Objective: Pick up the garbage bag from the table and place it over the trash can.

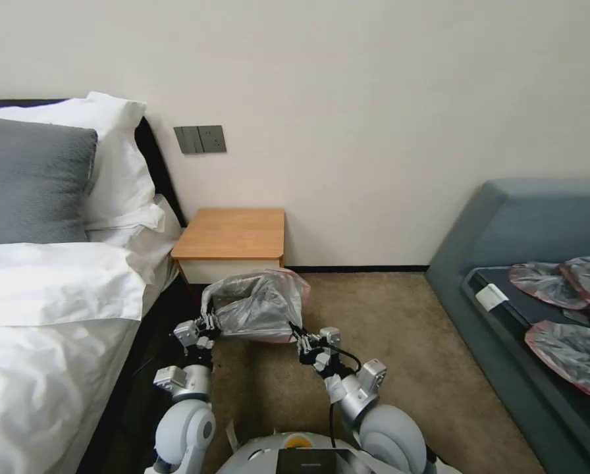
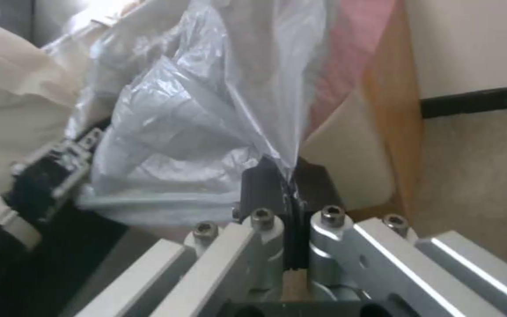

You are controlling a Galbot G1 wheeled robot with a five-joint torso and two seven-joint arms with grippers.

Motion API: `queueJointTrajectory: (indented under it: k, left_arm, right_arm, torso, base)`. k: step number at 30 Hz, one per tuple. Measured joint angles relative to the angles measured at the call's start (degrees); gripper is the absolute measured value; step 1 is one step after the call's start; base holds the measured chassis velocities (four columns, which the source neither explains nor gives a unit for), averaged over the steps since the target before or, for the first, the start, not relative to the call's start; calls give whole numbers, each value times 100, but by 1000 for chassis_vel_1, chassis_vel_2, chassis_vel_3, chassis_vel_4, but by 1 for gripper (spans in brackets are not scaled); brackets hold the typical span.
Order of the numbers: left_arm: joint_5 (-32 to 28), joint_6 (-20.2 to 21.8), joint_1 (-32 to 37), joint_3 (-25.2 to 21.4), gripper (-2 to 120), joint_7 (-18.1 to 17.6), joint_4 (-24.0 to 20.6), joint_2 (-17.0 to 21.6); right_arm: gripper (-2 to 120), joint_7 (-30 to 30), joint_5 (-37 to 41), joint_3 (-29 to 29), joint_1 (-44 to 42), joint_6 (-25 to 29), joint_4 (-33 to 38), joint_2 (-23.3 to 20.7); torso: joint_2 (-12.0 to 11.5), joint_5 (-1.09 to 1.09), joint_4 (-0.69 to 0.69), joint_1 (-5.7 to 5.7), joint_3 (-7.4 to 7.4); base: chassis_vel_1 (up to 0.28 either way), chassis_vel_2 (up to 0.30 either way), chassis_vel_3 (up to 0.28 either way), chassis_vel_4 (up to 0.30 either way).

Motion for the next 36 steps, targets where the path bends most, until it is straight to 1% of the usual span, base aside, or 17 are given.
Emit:
queueJointTrajectory:
  k: [4,8,13,16,17,18,21,22,23,25,26,27,30,31,33,35,36]
  left_arm:
    - [-137,50,3,-25,7,-36,-59,4]
    - [-405,182,37,11,7,-77,-187,6]
    - [-600,295,74,64,7,-128,-261,13]
    - [-705,378,104,98,7,-149,-293,23]
    - [-705,378,104,98,7,-149,-293,23]
    - [-709,397,105,99,7,-165,-294,25]
    - [-689,412,79,59,7,-210,-304,40]
    - [-689,412,79,59,7,-210,-304,40]
    - [-679,425,50,28,7,-214,-301,51]
    - [-666,439,12,-19,7,-215,-281,89]
    - [-666,439,12,-19,7,-215,-281,89]
    - [-665,448,-4,-34,7,-214,-265,115]
    - [-664,453,-33,-53,7,-212,-242,133]
    - [-664,453,-33,-53,7,-212,-242,133]
    - [-638,455,-59,-56,7,-204,-206,129]
    - [-626,455,-63,-57,7,-201,-198,129]
    - [-581,453,-74,-59,7,-182,-170,139]
  right_arm:
    - [0,-81,-145,113,-70,114,-106,-13]
    - [0,-211,-477,269,-98,337,-428,-28]
    - [0,-283,-770,351,-102,472,-671,-33]
    - [0,-420,-1363,450,-98,721,-953,-36]
    - [0,-420,-1363,450,-98,721,-953,-36]
    - [0,-518,-1671,524,-110,851,-1038,-44]
    - [12,-749,-2416,721,-198,1196,-1144,-106]
    - [12,-749,-2416,721,-198,1196,-1144,-106]
    - [17,-872,-2793,807,-283,1417,-1152,-165]
    - [27,-1018,-3187,928,-468,1684,-1103,-276]
    - [27,-1018,-3187,928,-468,1684,-1103,-276]
    - [32,-1110,-3346,1013,-583,1823,-1039,-340]
    - [43,-1364,-3674,1267,-832,2149,-923,-404]
    - [43,-1364,-3674,1267,-832,2149,-923,-404]
    - [55,-1656,-3888,1493,-929,2471,-803,-428]
    - [57,-1722,-3890,1521,-938,2509,-771,-436]
    - [65,-1973,-3718,1577,-935,2617,-638,-461]
  torso:
    - [0,0,0,0,0]
    - [0,0,0,0,0]
    - [0,0,0,0,0]
    - [0,0,0,0,0]
    - [0,0,0,0,0]
    - [0,0,-1,0,0]
    - [0,2,1,0,0]
    - [0,2,1,0,0]
    - [0,-1,0,0,0]
    - [0,1,0,0,0]
    - [0,1,0,0,0]
    - [0,-2,-1,0,0]
    - [0,0,-1,0,0]
    - [0,0,-1,0,0]
    - [0,0,-1,0,0]
    - [0,1,-1,0,0]
    - [0,-1,0,0,0]
  base:
    - [0,0,0,0]
    - [0,0,0,0]
    - [0,0,0,0]
    - [0,0,0,0]
    - [0,0,0,0]
    - [0,0,0,0]
    - [0,0,0,0]
    - [0,0,0,0]
    - [0,0,0,0]
    - [0,0,0,0]
    - [0,0,0,0]
    - [0,0,0,0]
    - [0,0,0,0]
    - [0,0,0,0]
    - [0,0,0,0]
    - [0,0,0,0]
    - [0,0,0,0]
